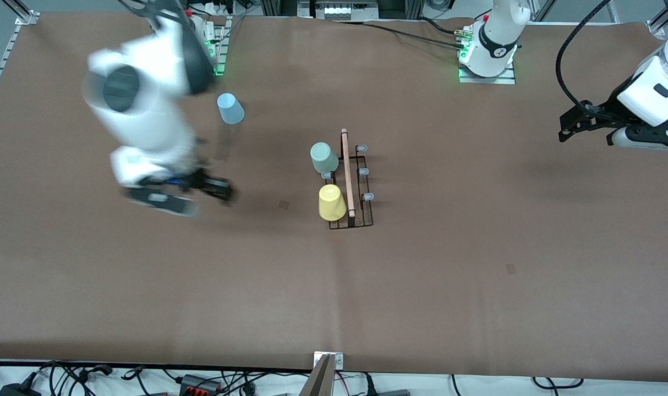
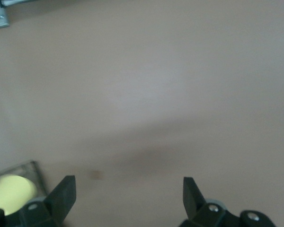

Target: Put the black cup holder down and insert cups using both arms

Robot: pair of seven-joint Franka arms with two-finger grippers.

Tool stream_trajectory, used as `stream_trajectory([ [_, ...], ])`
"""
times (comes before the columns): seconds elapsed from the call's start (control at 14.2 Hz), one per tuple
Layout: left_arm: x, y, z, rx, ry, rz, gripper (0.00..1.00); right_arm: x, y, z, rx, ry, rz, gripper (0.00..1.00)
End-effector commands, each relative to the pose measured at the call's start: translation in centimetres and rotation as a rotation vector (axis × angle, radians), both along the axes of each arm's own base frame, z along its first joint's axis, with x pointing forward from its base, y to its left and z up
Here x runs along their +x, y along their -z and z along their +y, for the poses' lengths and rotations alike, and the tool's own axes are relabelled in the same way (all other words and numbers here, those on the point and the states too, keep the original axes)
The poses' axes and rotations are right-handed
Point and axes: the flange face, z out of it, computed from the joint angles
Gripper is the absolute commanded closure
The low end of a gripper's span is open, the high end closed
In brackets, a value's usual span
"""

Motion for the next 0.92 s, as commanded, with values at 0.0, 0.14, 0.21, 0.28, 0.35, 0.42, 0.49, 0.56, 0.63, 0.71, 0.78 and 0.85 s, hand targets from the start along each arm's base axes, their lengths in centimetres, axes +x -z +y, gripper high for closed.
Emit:
stream_trajectory([
  [0.0,0.3,-0.4,0.1,0.021,0.006,0.002,0.0,-2.7,-5.0,-8.2,0.013,-0.062,0.023,0.0],
  [0.14,0.3,-0.4,0.1,0.021,0.006,0.002,0.0,-3.4,-8.2,-15.2,-0.009,-0.088,0.02,0.0],
  [0.21,0.3,-0.4,0.1,0.021,0.006,0.002,0.0,-3.4,-10.0,-19.2,-0.025,-0.115,0.01,0.0],
  [0.28,0.3,-0.4,0.2,0.021,0.004,0.002,0.0,-3.6,-11.7,-22.6,-0.03,-0.123,0.01,0.0],
  [0.35,0.3,-0.4,0.2,0.021,0.004,0.002,0.0,-3.5,-12.3,-24.7,-0.034,-0.112,0.007,0.0],
  [0.42,0.3,-0.4,0.2,0.021,0.004,0.004,0.0,-3.7,-12.8,-26.6,-0.04,-0.08,-0.001,0.0],
  [0.49,0.4,-0.4,0.1,0.021,0.006,0.004,0.0,-4.0,-12.8,-27.6,-0.031,-0.059,0.016,0.0],
  [0.56,0.3,-0.4,0.1,0.021,0.006,0.002,0.0,-4.2,-12.2,-28.3,-0.026,-0.048,0.073,0.0],
  [0.63,0.3,-0.4,0.1,0.021,0.006,0.002,0.0,-3.8,-11.2,-28.3,-0.001,-0.04,0.121,0.0],
  [0.71,0.3,-0.4,0.1,0.021,0.006,0.002,0.0,-3.7,-11.4,-27.8,0.01,-0.048,0.129,0.0],
  [0.78,0.3,-0.4,0.2,0.021,0.004,0.002,0.0,-3.6,-11.4,-27.2,0.022,-0.055,0.127,0.0],
  [0.85,0.3,-0.4,0.1,0.021,0.006,0.002,0.0,-3.4,-11.1,-26.3,0.038,-0.07,0.127,0.0],
])
